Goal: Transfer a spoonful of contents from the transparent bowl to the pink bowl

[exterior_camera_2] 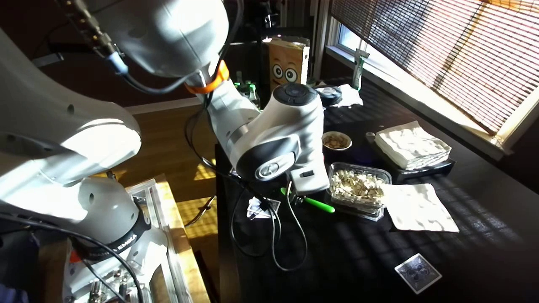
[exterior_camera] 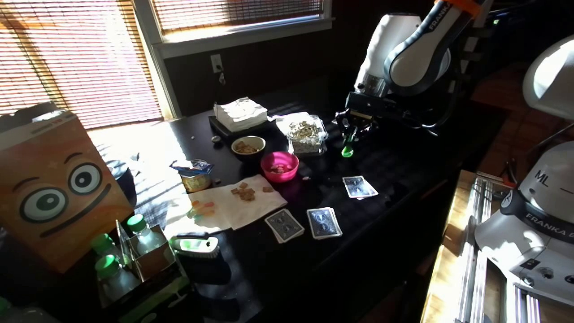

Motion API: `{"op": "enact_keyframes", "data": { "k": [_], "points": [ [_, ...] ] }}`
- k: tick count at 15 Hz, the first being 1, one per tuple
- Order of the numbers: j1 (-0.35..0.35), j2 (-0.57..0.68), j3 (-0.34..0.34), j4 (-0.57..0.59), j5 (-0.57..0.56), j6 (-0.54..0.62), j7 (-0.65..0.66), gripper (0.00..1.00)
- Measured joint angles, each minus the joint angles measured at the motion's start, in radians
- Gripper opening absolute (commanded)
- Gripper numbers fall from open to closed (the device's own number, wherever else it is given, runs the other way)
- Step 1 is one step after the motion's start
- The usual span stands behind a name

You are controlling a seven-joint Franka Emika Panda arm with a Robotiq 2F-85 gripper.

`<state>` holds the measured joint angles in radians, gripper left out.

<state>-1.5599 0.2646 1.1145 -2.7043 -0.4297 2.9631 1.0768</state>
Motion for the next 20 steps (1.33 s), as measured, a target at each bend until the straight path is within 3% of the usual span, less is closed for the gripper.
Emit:
{"op": "enact_keyframes", "data": {
  "k": [6,10,14,20],
  "points": [
    [0.140,0.053,-0.135,0.002,0.000,0.042,0.033,0.04],
    [0.390,0.058,-0.319,0.007,0.282,0.105,-0.139,0.04],
    [0.545,0.075,-0.441,0.028,0.290,0.137,-0.132,0.04],
    [0.682,0.122,-0.565,0.065,0.290,0.163,-0.132,0.04]
  ]
}}
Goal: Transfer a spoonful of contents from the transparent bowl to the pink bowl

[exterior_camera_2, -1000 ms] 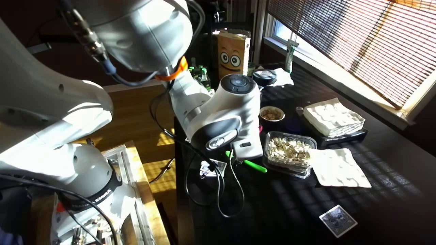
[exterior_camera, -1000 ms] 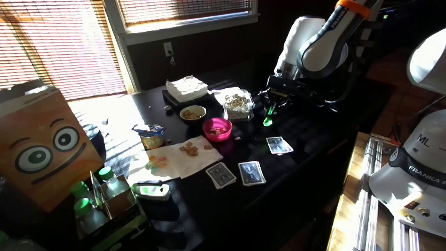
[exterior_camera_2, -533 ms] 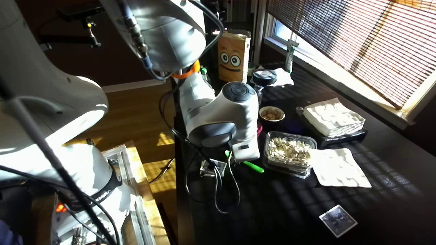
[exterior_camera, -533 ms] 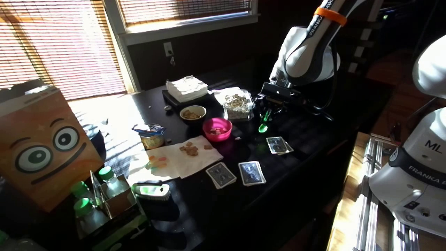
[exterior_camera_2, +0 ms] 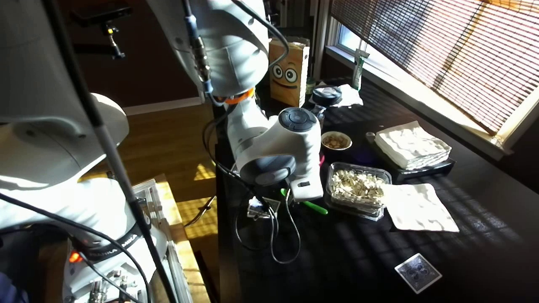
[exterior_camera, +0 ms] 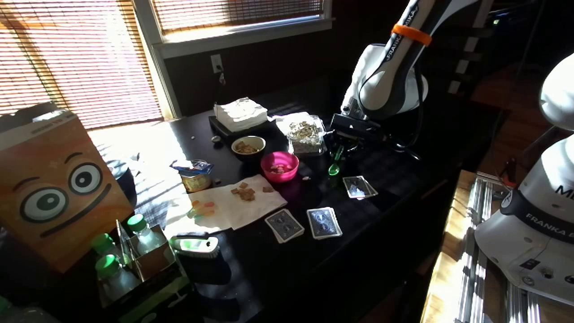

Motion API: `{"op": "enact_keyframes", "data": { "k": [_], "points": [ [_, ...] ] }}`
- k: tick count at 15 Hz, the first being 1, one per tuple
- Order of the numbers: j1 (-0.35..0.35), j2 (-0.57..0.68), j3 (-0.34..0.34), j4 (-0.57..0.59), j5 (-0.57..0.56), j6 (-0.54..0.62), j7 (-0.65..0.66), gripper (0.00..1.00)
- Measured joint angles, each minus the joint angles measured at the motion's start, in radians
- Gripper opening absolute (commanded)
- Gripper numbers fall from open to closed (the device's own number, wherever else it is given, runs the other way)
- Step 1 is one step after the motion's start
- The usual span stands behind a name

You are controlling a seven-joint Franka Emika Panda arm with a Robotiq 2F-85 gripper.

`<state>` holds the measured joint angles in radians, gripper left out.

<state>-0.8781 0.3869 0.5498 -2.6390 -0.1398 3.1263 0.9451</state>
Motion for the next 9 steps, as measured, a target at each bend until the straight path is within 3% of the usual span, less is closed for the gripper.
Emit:
{"op": "enact_keyframes", "data": {
  "k": [1,2,5,9],
  "points": [
    [0.027,0.008,-0.017,0.005,0.041,0.007,-0.024,0.39],
    [0.060,0.016,-0.036,0.011,0.100,0.013,-0.067,0.40],
    [0.125,0.037,-0.054,0.030,0.240,0.033,-0.164,0.61],
    [0.161,0.036,-0.048,0.043,0.352,0.060,-0.247,0.88]
  ]
}}
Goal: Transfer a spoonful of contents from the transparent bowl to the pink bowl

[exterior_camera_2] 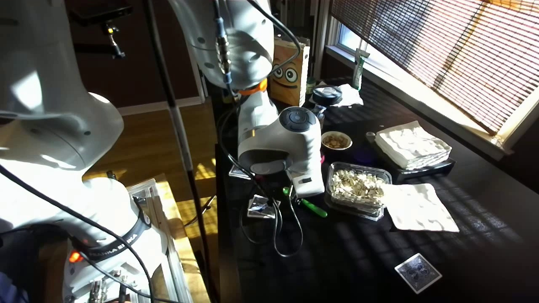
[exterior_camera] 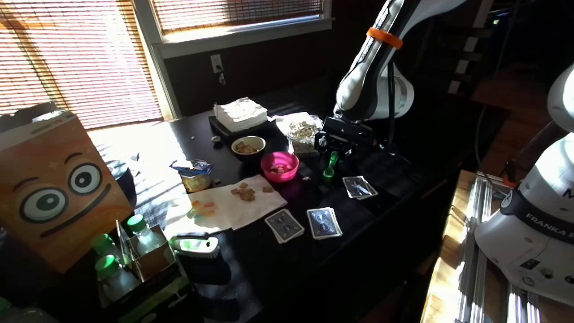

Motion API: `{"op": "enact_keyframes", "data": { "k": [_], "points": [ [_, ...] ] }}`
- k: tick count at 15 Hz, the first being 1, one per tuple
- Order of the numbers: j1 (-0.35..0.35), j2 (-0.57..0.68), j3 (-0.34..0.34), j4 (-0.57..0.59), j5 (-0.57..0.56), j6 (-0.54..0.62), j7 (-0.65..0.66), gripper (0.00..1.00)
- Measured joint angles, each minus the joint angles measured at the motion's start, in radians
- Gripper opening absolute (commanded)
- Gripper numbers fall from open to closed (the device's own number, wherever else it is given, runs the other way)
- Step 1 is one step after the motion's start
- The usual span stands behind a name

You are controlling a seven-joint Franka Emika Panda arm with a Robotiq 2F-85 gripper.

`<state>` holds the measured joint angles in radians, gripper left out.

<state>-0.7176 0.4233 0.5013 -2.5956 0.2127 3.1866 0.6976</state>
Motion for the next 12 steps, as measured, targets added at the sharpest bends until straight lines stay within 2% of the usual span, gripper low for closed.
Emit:
{"op": "enact_keyframes", "data": {
  "k": [1,3,9,12],
  "points": [
    [0.003,-0.003,0.005,0.002,0.019,0.001,-0.015,0.96],
    [0.014,-0.020,0.004,0.001,0.017,0.001,-0.025,1.00],
    [0.071,-0.118,-0.016,-0.028,-0.064,-0.016,-0.151,1.00],
    [0.085,-0.171,-0.025,-0.046,-0.122,-0.103,-0.213,1.00]
  ]
}}
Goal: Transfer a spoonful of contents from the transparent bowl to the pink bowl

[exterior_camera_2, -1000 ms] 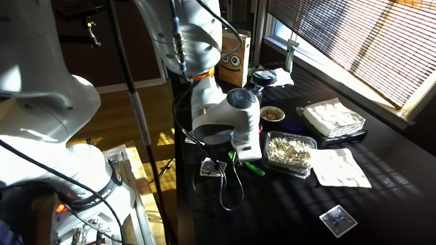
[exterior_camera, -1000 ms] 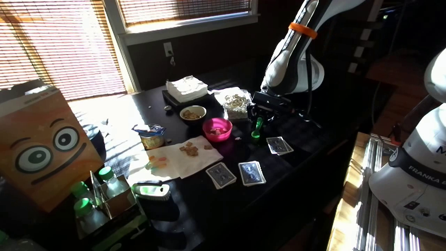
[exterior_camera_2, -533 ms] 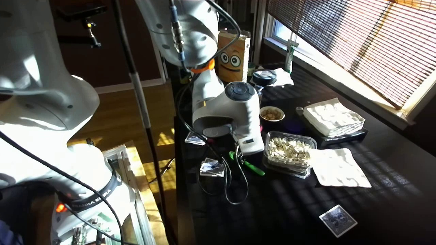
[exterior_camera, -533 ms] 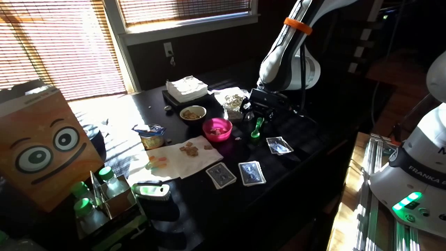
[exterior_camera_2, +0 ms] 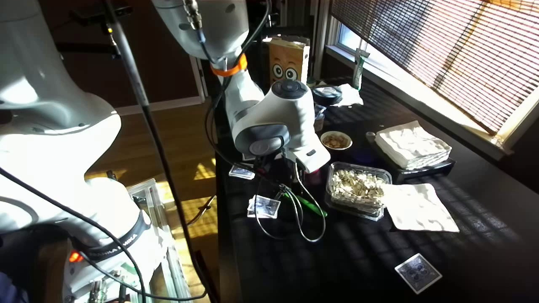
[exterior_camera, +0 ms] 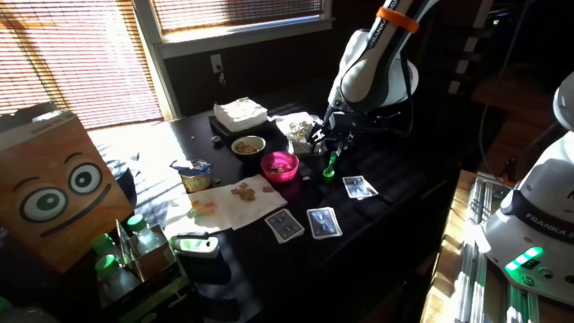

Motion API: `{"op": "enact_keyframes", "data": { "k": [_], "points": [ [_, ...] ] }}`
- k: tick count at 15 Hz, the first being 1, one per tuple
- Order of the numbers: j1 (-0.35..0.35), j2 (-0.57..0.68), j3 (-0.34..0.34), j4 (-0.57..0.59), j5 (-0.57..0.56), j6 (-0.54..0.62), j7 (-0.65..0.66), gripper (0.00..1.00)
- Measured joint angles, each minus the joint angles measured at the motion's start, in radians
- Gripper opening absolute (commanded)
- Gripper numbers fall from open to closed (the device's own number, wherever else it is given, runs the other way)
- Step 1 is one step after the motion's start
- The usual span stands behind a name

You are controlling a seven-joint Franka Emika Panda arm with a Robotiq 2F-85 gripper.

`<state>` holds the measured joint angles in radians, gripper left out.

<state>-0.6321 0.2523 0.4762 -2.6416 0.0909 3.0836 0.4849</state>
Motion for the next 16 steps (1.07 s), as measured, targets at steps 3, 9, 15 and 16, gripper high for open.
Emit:
{"op": "enact_keyframes", "data": {
  "k": [3,9,15,16],
  "points": [
    [0.050,-0.049,-0.047,-0.011,-0.024,-0.087,-0.045,1.00],
    [0.442,-0.139,-0.421,-0.015,-0.043,-0.178,-0.049,1.00],
    [0.582,-0.165,-0.558,-0.016,-0.170,-0.232,0.051,1.00],
    [0.590,-0.168,-0.564,-0.016,-0.181,-0.238,0.063,1.00]
  ]
}}
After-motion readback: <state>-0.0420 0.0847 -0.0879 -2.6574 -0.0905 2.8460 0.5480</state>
